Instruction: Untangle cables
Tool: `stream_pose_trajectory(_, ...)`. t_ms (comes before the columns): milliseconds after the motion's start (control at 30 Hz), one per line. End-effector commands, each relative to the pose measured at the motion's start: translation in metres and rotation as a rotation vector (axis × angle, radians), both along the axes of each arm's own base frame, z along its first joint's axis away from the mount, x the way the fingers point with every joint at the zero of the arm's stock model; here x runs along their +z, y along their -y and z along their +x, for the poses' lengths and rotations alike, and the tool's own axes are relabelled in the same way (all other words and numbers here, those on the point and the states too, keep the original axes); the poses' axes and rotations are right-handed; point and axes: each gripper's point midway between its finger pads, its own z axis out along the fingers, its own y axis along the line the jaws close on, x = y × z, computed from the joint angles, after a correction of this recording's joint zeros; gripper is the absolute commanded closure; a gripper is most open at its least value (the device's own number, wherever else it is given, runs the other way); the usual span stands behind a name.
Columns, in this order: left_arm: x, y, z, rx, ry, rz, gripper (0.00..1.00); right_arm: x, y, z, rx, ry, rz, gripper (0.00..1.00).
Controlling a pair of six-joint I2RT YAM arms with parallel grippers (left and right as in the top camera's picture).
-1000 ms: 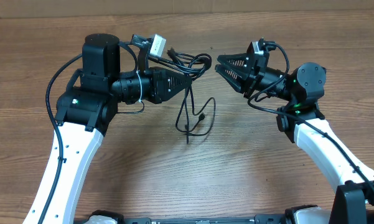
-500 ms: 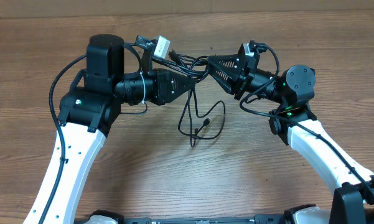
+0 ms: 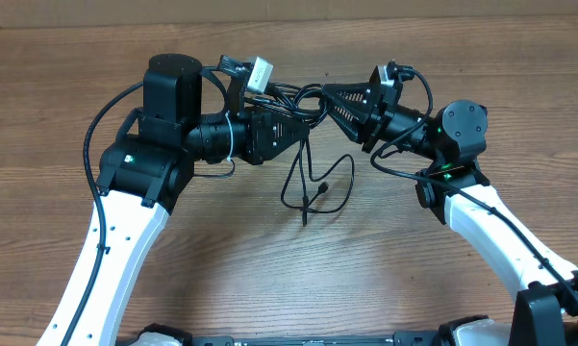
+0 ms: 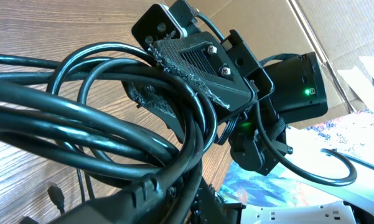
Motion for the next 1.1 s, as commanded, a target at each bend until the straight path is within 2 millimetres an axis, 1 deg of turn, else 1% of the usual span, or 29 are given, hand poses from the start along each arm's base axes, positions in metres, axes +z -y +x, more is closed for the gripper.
stream_pose_trajectory(0,0.011,0.003,-0.009,-0.021,0.025,-0.018,0.96,0.016,-0.002,-0.003,0.002,0.041,0.012,0.79)
stream_pose_trajectory(100,0.011,0.003,-0.009,-0.021,0.026,-0.018,0.96,0.016,-0.002,-0.003,0.002,0.041,0.012,0.82)
stream_pose_trajectory(267,0.012,0.003,-0.009,-0.021,0.033,-0.02,0.96,0.016,-0.001,-0.002,-0.01,0.04,0.015,0.96)
stream_pose_trajectory(500,0.014,0.004,-0.007,-0.021,0.047,-0.025,0.96,0.016,-0.001,-0.001,-0.013,0.04,0.014,0.96)
stream_pose_trajectory(600,0.02,0.003,-0.003,-0.011,0.066,-0.042,0.96,0.006,-0.002,0.0,-0.009,0.014,-0.013,0.96)
stream_pose_trajectory(633,0.024,0.0,0.001,0.007,0.063,-0.054,0.96,-0.003,-0.003,-0.001,0.003,0.006,-0.042,0.96)
stream_pose_trajectory(700,0.027,-0.006,0.008,0.04,0.048,-0.07,0.96,-0.01,-0.005,-0.003,0.016,0.027,-0.077,0.96)
stream_pose_trajectory(833,0.028,-0.017,0.016,0.091,0.004,-0.086,0.96,-0.021,-0.007,-0.007,0.036,0.082,-0.138,0.96)
stream_pose_trajectory(933,0.028,-0.02,0.018,0.106,-0.005,-0.091,0.96,-0.034,-0.007,-0.007,0.041,0.05,-0.173,0.96)
stream_pose_trajectory(967,0.028,-0.021,0.019,0.108,-0.004,-0.09,0.96,-0.043,-0.007,-0.007,0.045,0.03,-0.196,0.96)
stream_pose_trajectory(1067,0.029,-0.022,0.02,0.113,0.003,-0.091,0.96,-0.052,-0.008,-0.011,0.068,0.042,-0.231,0.96)
